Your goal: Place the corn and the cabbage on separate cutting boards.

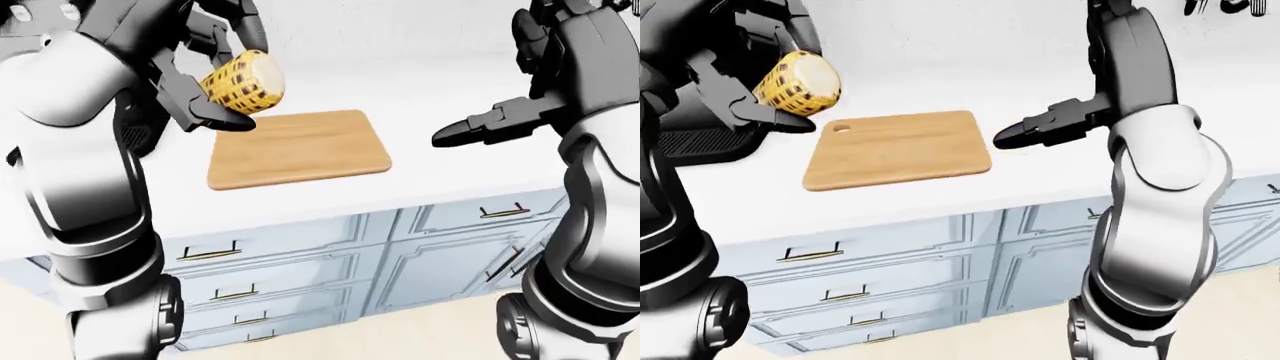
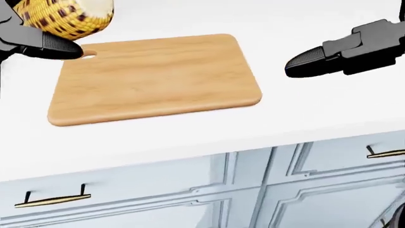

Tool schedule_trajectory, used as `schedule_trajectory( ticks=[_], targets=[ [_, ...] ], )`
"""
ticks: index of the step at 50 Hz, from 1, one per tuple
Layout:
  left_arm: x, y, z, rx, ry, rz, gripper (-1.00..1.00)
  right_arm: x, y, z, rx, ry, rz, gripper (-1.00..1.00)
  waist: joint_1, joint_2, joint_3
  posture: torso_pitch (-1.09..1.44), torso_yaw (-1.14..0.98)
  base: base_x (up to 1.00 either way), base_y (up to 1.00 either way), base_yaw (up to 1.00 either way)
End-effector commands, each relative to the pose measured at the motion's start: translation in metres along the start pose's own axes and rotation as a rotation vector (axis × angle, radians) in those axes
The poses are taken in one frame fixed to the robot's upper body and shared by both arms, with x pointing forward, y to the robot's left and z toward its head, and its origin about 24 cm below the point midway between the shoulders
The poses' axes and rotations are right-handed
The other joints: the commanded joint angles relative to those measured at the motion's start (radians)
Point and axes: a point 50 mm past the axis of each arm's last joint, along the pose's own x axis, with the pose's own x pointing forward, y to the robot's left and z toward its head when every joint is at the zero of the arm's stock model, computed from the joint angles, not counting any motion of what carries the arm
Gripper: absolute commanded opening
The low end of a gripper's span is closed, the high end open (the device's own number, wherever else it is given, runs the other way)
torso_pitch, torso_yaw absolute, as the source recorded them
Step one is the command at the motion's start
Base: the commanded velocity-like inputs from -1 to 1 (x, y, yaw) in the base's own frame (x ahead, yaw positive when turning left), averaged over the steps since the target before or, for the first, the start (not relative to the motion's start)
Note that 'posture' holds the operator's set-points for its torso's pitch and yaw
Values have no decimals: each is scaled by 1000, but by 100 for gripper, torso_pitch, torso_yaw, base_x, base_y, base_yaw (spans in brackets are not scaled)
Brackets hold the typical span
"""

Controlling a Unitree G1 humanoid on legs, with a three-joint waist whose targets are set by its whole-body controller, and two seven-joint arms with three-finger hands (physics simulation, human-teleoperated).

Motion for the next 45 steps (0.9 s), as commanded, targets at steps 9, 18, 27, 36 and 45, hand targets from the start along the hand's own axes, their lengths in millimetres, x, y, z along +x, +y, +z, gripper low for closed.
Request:
schedule_trajectory(
  ticks=[9,18,27,36,45],
  targets=[
    [-3,11,8,20,-28,49,-100,0,-2,8,-19,-40,-21,100,-2,41,3,0,0,16,0,0],
    [-5,12,12,35,-30,36,-100,-2,-5,11,-22,-53,-30,100,-18,61,-44,0,0,0,0,0],
    [0,3,18,66,-32,-4,-100,-3,-9,14,-25,-66,-37,100,-22,86,-4,0,0,0,0,0],
    [5,-7,18,92,-26,-33,-100,-3,-7,14,-25,-69,-35,100,-15,66,-27,0,0,0,0,0],
    [5,-21,11,120,9,-97,-100,-3,-6,13,-23,-74,-36,100,-19,66,-42,0,0,0,0,0]
  ],
)
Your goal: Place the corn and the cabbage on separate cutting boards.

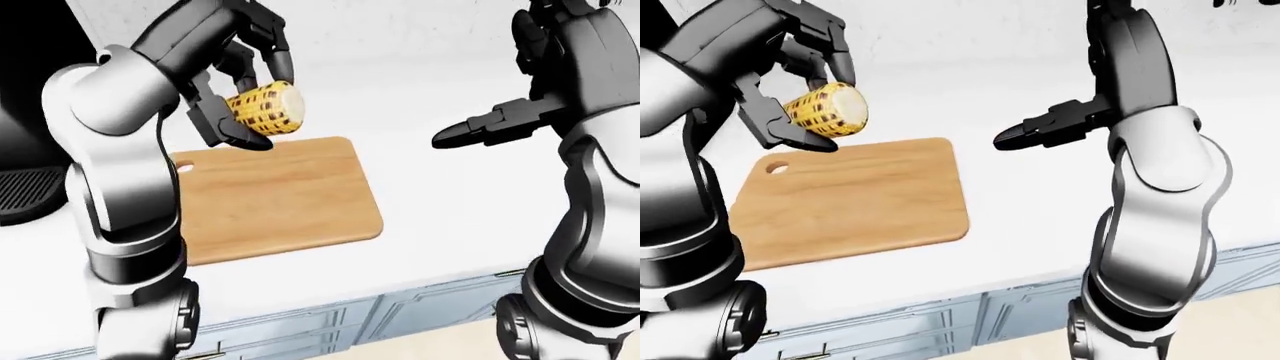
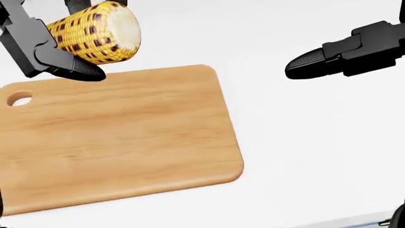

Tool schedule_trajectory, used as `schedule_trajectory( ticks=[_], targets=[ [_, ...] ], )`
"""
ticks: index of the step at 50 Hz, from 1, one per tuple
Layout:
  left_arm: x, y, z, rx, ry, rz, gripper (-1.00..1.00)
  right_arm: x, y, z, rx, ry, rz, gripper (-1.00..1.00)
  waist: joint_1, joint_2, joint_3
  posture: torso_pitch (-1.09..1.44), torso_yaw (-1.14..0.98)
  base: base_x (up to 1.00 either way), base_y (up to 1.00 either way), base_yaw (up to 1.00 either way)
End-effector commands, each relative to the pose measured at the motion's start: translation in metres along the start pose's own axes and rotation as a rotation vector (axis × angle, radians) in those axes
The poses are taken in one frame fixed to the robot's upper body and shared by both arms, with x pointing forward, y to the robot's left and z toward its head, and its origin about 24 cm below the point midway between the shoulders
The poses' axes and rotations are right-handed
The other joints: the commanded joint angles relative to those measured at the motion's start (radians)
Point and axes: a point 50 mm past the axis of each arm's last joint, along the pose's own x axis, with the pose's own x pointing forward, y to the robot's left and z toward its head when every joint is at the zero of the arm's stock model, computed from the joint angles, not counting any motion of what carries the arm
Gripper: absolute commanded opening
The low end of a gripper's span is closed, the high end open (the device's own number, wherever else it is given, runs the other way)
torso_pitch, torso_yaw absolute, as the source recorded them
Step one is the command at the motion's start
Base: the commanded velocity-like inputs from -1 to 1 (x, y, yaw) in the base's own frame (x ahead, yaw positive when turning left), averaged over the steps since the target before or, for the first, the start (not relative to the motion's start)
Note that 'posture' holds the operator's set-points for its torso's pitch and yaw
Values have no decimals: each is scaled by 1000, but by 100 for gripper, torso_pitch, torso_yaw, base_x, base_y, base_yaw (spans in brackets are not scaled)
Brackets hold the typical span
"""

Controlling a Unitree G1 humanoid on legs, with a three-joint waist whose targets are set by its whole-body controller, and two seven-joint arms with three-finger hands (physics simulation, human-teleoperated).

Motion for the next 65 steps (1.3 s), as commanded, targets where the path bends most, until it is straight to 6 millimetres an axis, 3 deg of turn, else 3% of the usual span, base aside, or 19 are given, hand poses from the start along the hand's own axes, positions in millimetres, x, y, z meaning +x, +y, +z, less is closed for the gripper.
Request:
schedule_trajectory(
  ticks=[1,37,51,65],
  targets=[
    [-4,1,8,54,-26,6,-100,-3,-7,17,-16,-76,-39,100,1,-3,-29,0,0,0,0,0],
    [3,-46,-23,111,71,-171,-100,0,-9,17,-14,-80,-47,100,11,3,-36,0,0,0,0,0],
    [9,-64,-36,109,96,-219,-100,1,-9,17,-14,-81,-50,100,12,-14,-33,0,0,0,0,0],
    [10,-73,-42,112,106,-241,-100,1,-9,18,-14,-82,-50,100,14,-13,-36,0,0,0,0,0]
  ],
)
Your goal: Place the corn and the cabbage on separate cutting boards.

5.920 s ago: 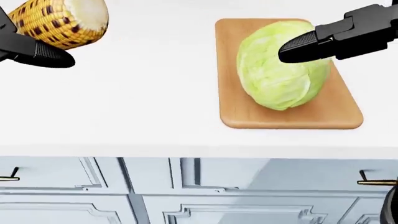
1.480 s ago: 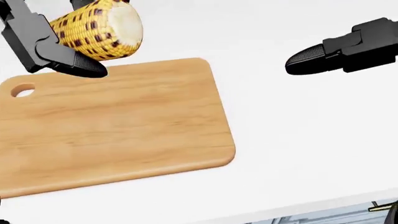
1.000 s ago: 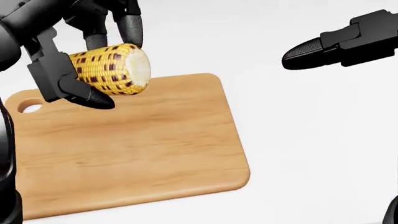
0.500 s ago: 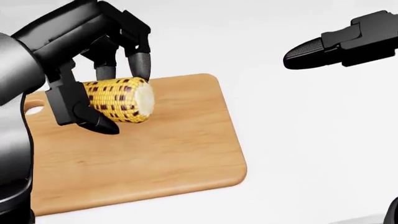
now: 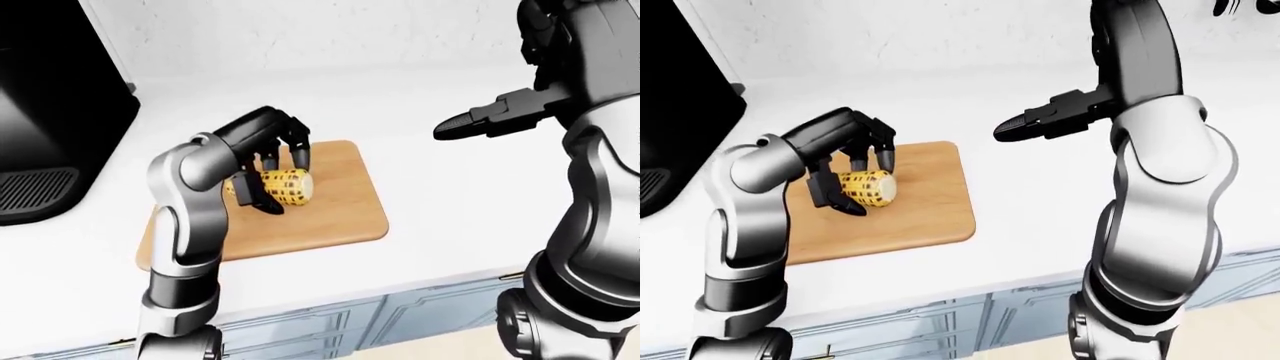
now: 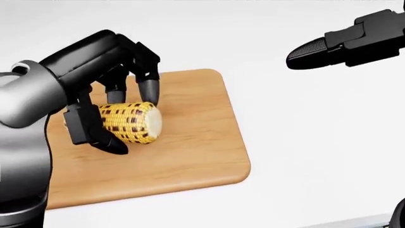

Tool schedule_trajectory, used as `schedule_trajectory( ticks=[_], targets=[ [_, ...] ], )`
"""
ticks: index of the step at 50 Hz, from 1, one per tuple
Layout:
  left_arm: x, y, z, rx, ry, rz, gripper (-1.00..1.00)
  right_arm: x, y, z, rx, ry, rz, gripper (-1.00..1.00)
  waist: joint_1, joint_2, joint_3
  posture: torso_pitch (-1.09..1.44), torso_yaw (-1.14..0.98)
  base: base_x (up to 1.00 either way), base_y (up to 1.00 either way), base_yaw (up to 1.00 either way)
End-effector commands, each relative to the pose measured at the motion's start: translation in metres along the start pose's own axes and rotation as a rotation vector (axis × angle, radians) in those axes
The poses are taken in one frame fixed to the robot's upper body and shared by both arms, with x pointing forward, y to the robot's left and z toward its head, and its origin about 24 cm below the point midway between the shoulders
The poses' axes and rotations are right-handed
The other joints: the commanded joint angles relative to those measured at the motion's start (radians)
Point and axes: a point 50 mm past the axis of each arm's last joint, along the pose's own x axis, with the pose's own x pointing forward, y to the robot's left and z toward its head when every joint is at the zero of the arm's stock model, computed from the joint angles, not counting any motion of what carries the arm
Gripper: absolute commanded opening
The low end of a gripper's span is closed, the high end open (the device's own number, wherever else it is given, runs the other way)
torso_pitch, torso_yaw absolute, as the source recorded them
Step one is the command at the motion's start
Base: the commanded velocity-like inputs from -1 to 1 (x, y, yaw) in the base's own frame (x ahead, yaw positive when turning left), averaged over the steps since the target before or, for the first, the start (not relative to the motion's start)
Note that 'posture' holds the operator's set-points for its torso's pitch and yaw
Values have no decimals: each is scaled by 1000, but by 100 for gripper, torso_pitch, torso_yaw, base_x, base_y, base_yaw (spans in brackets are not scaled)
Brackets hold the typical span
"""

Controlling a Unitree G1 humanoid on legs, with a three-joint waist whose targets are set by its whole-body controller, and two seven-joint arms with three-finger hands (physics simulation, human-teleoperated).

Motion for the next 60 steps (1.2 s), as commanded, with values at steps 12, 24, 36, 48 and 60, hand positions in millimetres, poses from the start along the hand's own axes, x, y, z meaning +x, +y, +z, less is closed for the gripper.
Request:
schedule_trajectory(
  ticks=[12,24,36,48,60],
  targets=[
    [-3,3,7,38,-39,43,-94,-2,-4,8,-12,-57,-35,100,-1,1,-28,0,0,0,0,0],
    [-4,0,7,45,-39,30,-65,-2,-4,9,-11,-60,-34,100,-3,5,-30,0,0,0,0,0],
    [-4,0,6,46,-35,28,-20,-2,-6,10,-10,-60,-34,100,-3,5,-30,0,0,0,0,0],
    [-5,4,9,51,-39,35,19,-1,-6,13,-9,-64,-30,100,-3,1,-26,0,0,0,0,0],
    [-12,32,22,50,-55,89,22,-1,-7,15,-11,-67,-31,100,-2,-4,-23,0,0,0,0,0]
  ],
)
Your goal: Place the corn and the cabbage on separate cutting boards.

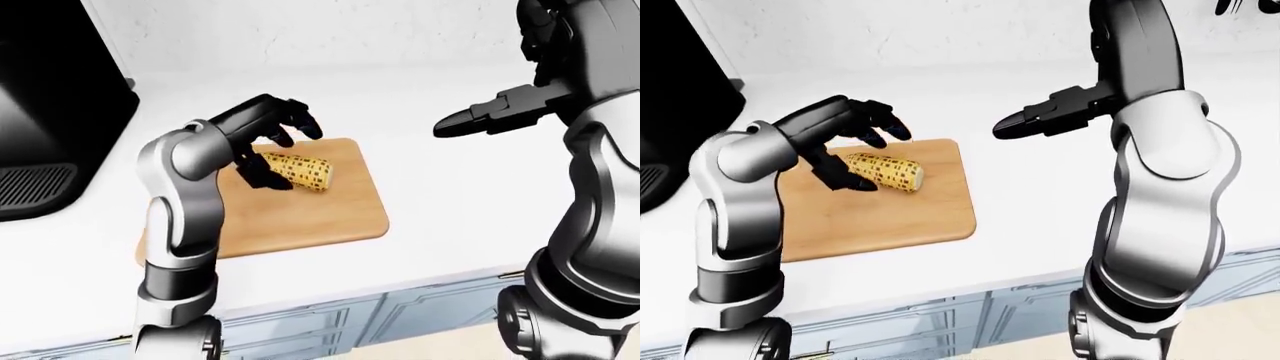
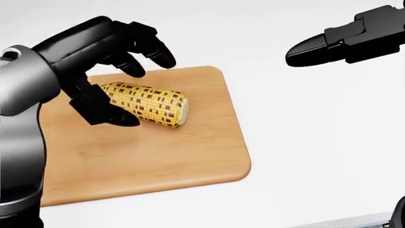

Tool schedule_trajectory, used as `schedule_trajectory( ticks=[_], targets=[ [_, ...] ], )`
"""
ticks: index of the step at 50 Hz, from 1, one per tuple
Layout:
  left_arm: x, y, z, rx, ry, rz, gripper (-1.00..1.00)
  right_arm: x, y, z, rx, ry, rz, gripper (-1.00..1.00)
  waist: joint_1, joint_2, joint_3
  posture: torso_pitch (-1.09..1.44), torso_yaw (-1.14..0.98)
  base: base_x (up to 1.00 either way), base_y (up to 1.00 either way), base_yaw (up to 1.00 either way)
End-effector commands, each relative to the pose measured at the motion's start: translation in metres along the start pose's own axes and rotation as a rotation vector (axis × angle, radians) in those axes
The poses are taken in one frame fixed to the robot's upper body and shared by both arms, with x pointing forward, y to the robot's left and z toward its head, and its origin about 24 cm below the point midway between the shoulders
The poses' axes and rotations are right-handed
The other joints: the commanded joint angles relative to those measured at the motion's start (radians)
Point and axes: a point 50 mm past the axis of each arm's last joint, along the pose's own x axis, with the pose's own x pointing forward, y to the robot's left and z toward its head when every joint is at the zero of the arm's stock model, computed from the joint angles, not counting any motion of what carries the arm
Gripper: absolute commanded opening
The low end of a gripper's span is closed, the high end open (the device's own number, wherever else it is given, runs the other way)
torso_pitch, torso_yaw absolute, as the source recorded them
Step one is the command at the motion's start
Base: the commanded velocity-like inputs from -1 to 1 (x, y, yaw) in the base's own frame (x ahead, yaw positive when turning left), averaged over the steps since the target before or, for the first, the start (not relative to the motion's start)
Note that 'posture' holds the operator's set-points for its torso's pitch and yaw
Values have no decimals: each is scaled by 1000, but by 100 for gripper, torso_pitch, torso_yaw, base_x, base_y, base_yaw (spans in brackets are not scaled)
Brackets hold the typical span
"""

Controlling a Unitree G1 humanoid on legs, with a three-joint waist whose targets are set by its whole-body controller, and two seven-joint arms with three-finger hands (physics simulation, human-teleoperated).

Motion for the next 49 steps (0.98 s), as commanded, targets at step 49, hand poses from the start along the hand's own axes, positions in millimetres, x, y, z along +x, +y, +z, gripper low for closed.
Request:
schedule_trajectory(
  ticks=[49],
  targets=[
    [-215,107,-36,-393,76,809,100,-46,-101,49,-29,-99,-239,100,-13,28,3,0,0,0,0,0]
  ],
)
